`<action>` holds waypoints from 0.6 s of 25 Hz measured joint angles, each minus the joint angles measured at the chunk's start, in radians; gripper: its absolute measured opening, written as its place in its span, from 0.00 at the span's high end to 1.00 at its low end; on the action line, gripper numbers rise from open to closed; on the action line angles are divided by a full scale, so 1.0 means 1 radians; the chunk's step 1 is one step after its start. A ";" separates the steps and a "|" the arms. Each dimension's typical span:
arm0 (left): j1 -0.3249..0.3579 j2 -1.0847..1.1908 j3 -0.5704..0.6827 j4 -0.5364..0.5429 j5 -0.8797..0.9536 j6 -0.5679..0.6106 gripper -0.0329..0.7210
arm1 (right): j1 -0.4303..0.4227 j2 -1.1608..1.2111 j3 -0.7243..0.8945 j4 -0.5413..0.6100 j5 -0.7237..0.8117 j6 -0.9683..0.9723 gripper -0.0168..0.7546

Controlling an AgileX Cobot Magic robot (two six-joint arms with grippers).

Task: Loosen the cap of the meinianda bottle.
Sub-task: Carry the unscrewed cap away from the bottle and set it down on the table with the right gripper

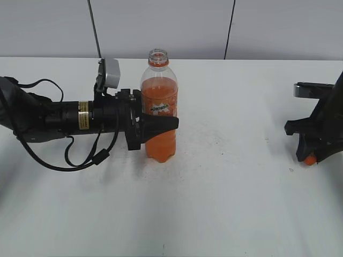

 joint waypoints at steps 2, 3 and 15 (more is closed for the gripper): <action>0.000 0.000 0.000 0.000 0.000 0.000 0.39 | 0.000 0.004 0.000 0.000 -0.001 0.000 0.63; 0.000 0.000 0.000 0.000 0.000 0.000 0.39 | 0.000 0.005 0.000 0.000 -0.001 0.000 0.63; 0.000 0.000 0.000 0.000 0.000 0.000 0.39 | 0.000 0.011 0.000 0.000 0.002 0.000 0.43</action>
